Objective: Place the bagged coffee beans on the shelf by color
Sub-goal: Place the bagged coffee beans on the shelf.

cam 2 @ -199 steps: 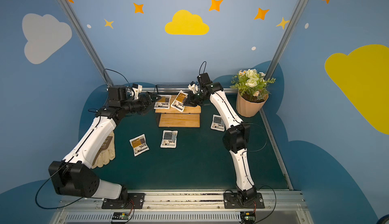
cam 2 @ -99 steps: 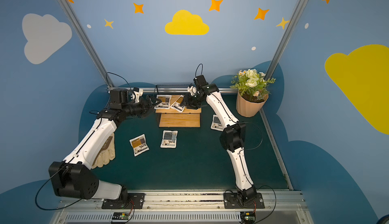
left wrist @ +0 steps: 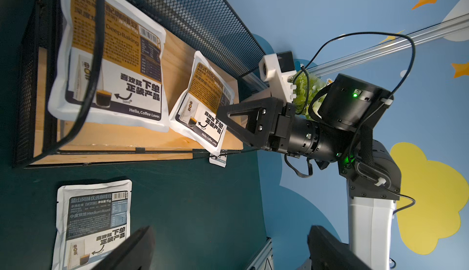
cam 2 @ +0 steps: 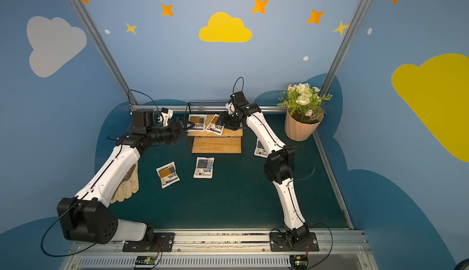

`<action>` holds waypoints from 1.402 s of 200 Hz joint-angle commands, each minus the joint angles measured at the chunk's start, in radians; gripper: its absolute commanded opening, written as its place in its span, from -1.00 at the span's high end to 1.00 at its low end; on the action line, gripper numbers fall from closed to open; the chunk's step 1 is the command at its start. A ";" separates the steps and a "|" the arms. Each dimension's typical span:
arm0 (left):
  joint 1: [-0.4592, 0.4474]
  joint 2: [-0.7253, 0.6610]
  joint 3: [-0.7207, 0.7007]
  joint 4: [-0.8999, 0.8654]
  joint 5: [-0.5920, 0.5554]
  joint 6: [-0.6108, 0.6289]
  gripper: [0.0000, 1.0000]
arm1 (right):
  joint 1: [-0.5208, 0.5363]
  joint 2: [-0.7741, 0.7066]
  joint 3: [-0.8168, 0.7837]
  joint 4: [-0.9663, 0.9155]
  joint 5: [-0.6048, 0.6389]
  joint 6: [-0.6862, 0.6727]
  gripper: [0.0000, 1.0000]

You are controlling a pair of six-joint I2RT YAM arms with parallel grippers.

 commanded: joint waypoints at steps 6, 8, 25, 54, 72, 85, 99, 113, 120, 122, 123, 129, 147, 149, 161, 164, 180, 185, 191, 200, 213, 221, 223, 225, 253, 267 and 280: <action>0.006 -0.020 -0.017 -0.004 0.026 0.019 -1.00 | 0.004 -0.001 -0.023 0.060 0.037 0.061 -0.20; 0.006 -0.021 -0.017 -0.005 0.026 0.019 -1.00 | 0.004 0.000 -0.021 0.063 0.037 0.063 -0.20; 0.008 -0.019 -0.021 -0.004 0.029 0.020 -1.00 | 0.000 0.013 -0.010 0.077 0.033 0.075 -0.21; 0.011 -0.013 -0.023 -0.005 0.032 0.023 -1.00 | -0.001 0.032 -0.008 0.108 0.011 0.100 -0.21; 0.011 -0.009 -0.026 -0.003 0.034 0.023 -1.00 | 0.000 0.041 -0.008 0.132 0.002 0.119 -0.22; 0.011 -0.009 -0.030 0.000 0.035 0.020 -1.00 | 0.000 0.047 -0.006 0.150 -0.006 0.133 -0.22; 0.011 -0.008 -0.034 0.001 0.036 0.021 -1.00 | 0.000 0.059 0.001 0.164 -0.016 0.147 -0.22; 0.011 -0.009 -0.035 0.001 0.036 0.022 -1.00 | 0.000 0.071 0.009 0.176 -0.026 0.164 -0.22; 0.011 -0.008 -0.037 0.000 0.035 0.022 -1.00 | -0.001 0.076 0.012 0.184 -0.031 0.173 -0.22; 0.011 -0.008 -0.037 0.000 0.034 0.022 -1.00 | -0.001 0.077 0.012 0.186 -0.032 0.175 -0.22; 0.011 -0.008 -0.037 0.001 0.034 0.021 -1.00 | -0.001 0.078 0.011 0.188 -0.033 0.176 -0.22; 0.011 -0.007 -0.037 0.001 0.034 0.022 -1.00 | 0.001 0.081 0.012 0.196 -0.036 0.185 -0.22; 0.011 -0.009 -0.039 -0.001 0.032 0.023 -1.00 | 0.004 0.088 0.011 0.212 -0.045 0.202 -0.22; 0.011 -0.009 -0.038 -0.002 0.032 0.023 -1.00 | 0.005 0.089 0.011 0.212 -0.043 0.203 -0.22; 0.012 -0.008 -0.038 -0.001 0.031 0.023 -1.00 | 0.007 0.089 0.011 0.214 -0.042 0.207 -0.22; 0.012 -0.010 -0.038 -0.002 0.030 0.023 -1.00 | 0.009 0.089 0.011 0.214 -0.041 0.208 -0.22; 0.012 -0.010 -0.040 0.001 0.030 0.021 -1.00 | 0.015 0.082 -0.003 0.207 -0.032 0.215 -0.22; 0.012 -0.010 -0.041 0.001 0.029 0.020 -1.00 | 0.017 0.076 -0.011 0.204 -0.024 0.217 -0.23; 0.012 -0.012 -0.041 -0.001 0.029 0.020 -1.00 | 0.018 0.065 -0.030 0.203 -0.012 0.219 -0.24; 0.012 -0.013 -0.043 0.001 0.029 0.019 -1.00 | 0.022 0.049 -0.060 0.203 0.008 0.220 -0.30; 0.012 -0.015 -0.046 0.003 0.029 0.017 -1.00 | 0.025 0.018 -0.112 0.206 0.037 0.216 -0.40; 0.012 -0.015 -0.047 0.005 0.030 0.017 -1.00 | 0.027 0.000 -0.145 0.212 0.053 0.215 -0.44; 0.012 -0.015 -0.047 0.005 0.031 0.017 -1.00 | 0.028 -0.005 -0.152 0.213 0.058 0.214 -0.46; 0.012 -0.015 -0.048 0.005 0.031 0.017 -1.00 | 0.029 -0.010 -0.161 0.214 0.063 0.214 -0.47; 0.012 -0.021 -0.050 0.008 0.034 0.016 -1.00 | 0.032 -0.074 -0.260 0.224 0.123 0.213 -0.68; 0.011 -0.025 -0.052 0.008 0.034 0.016 -1.00 | 0.032 -0.097 -0.294 0.226 0.137 0.209 -0.75; 0.012 -0.027 -0.052 0.008 0.036 0.015 -1.00 | 0.032 -0.112 -0.312 0.226 0.137 0.206 -0.75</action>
